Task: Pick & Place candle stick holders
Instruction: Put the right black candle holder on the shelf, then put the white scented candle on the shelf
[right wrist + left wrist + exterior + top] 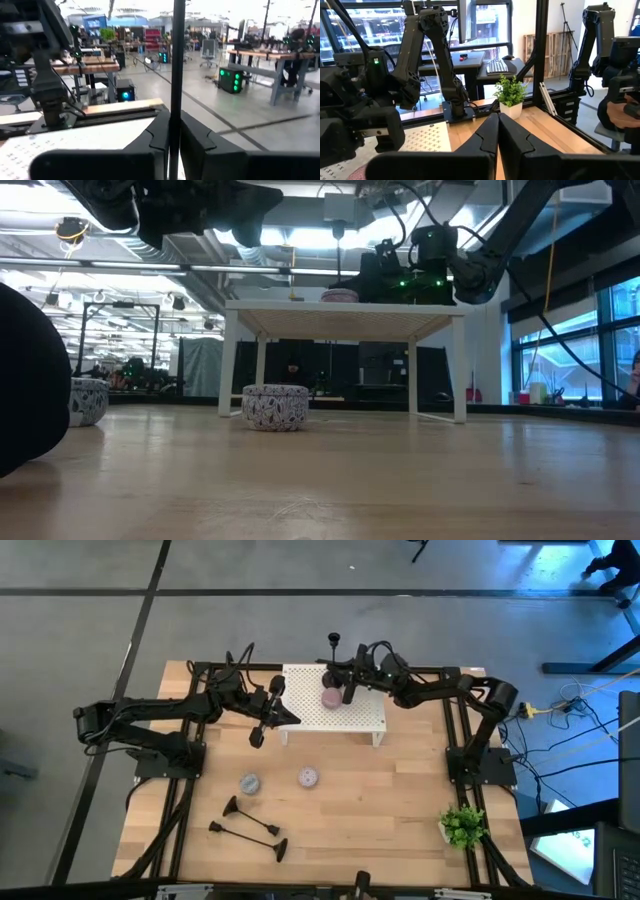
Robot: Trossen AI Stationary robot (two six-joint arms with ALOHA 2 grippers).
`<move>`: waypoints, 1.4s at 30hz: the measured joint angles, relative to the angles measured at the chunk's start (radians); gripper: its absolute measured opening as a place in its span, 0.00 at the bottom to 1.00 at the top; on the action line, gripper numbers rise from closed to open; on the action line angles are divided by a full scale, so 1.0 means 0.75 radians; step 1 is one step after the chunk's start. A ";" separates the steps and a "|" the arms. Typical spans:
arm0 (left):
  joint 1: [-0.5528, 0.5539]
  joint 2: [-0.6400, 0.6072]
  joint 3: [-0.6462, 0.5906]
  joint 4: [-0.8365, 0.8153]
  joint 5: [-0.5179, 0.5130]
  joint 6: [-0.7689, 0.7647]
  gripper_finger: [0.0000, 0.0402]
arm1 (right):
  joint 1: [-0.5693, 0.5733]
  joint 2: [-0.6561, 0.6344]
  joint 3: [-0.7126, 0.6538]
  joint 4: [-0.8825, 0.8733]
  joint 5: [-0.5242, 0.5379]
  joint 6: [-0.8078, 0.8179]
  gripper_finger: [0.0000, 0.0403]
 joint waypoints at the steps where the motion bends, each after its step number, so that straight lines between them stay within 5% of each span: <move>1: 0.000 0.000 0.000 0.000 0.000 0.000 0.01 | 0.000 0.004 0.000 -0.009 0.004 0.000 0.11; 24: 0.000 0.000 0.000 -0.001 -0.001 0.000 0.01 | -0.001 0.004 -0.001 0.031 -0.053 -0.014 0.14; 42: 0.000 0.000 0.000 -0.002 -0.001 0.001 0.01 | 0.001 0.003 0.028 -0.049 -0.052 0.010 0.46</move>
